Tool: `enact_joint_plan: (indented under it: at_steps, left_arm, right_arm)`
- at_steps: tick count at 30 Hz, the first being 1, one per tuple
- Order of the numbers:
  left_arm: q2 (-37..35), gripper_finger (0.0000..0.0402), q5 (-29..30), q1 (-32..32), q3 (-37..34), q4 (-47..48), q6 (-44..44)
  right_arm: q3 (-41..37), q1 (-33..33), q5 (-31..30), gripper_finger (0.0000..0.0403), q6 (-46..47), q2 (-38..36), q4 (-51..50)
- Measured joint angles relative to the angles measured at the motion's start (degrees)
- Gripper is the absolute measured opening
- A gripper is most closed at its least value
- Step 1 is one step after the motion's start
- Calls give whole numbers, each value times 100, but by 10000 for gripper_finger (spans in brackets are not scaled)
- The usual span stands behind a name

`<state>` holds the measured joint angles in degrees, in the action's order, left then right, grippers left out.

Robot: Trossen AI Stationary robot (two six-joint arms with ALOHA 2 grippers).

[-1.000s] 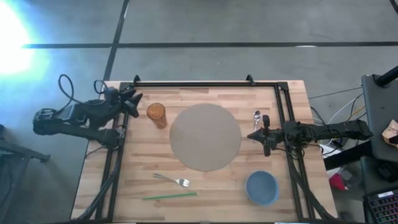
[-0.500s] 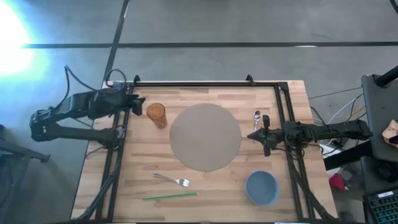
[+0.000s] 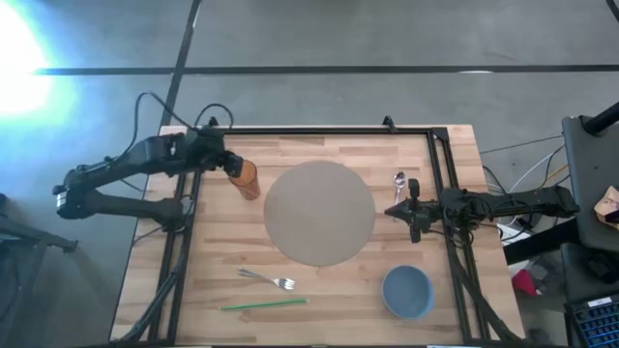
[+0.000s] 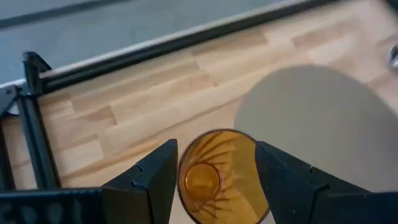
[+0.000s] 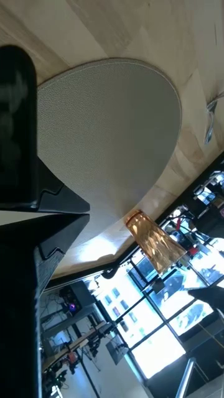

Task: Pick & Place Utensil
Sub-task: Put the cup on the top left of the mat

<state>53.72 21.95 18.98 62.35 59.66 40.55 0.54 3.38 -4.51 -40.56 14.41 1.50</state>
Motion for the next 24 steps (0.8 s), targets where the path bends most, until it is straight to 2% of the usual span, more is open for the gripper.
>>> enact_joint_plan:
  at_steps: [6,14,24]
  left_arm:
    - [215,206,-189,206,0,2,-268]
    - [350,206,-1064,501,0,2,-892]
    - [559,206,-1155,944,0,37,-1659]
  right_arm:
    - [0,0,0,8,-6,1,0]
    - [0,0,-1,8,-7,-1,0]
    - [0,-2,0,8,5,-1,0]
